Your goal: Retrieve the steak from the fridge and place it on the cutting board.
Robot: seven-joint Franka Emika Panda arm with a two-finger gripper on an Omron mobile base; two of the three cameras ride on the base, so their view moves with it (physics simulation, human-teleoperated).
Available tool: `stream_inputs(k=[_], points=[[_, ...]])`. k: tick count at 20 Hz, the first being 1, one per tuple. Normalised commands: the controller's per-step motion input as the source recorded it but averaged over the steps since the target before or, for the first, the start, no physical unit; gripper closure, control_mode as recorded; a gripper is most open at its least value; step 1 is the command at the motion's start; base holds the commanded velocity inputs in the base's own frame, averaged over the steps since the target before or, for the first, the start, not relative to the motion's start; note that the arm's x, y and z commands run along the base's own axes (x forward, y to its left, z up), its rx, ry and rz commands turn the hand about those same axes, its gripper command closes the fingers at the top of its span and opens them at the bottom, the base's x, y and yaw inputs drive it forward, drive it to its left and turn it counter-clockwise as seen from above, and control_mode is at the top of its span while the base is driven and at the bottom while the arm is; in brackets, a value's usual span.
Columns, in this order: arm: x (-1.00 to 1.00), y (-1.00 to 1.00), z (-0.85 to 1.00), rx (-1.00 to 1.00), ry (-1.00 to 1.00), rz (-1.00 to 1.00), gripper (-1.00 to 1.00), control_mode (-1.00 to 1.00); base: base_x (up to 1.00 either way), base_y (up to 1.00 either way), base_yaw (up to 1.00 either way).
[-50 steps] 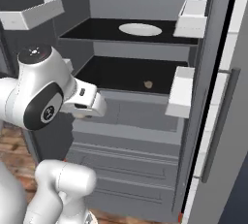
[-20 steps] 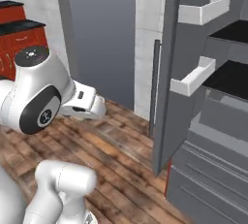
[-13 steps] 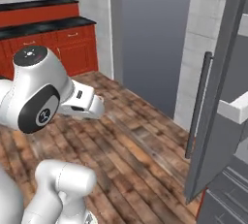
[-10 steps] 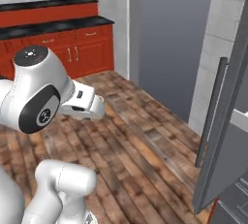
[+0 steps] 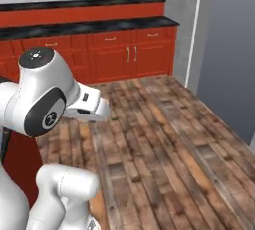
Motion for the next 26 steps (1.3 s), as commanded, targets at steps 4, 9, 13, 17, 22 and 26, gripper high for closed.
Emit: stream_inputs(k=[4, 9, 13, 17, 22, 26], points=[[0.0, 0.0, 0.0, 0.0, 0.0, 0.0, 1.0, 1.0, -0.19, 0.75, 0.41], [0.0, 0.0, 0.0, 0.0, 0.0, 0.0, 1.0, 1.0, -0.25, 0.88, 0.4], [0.0, 0.0, 0.0, 0.0, 0.0, 0.0, 1.0, 1.0, -0.23, 0.96, 0.38], [0.0, 0.0, 0.0, 0.0, 0.0, 0.0, 1.0, 1.0, -0.15, 0.98, 0.34], [0.0, 0.0, 0.0, 0.0, 0.0, 0.0, 1.0, 1.0, 0.0, 0.93, 0.28], [0.0, 0.0, 0.0, 0.0, 0.0, 0.0, 1.0, 1.0, 0.0, 0.85, 0.24]])
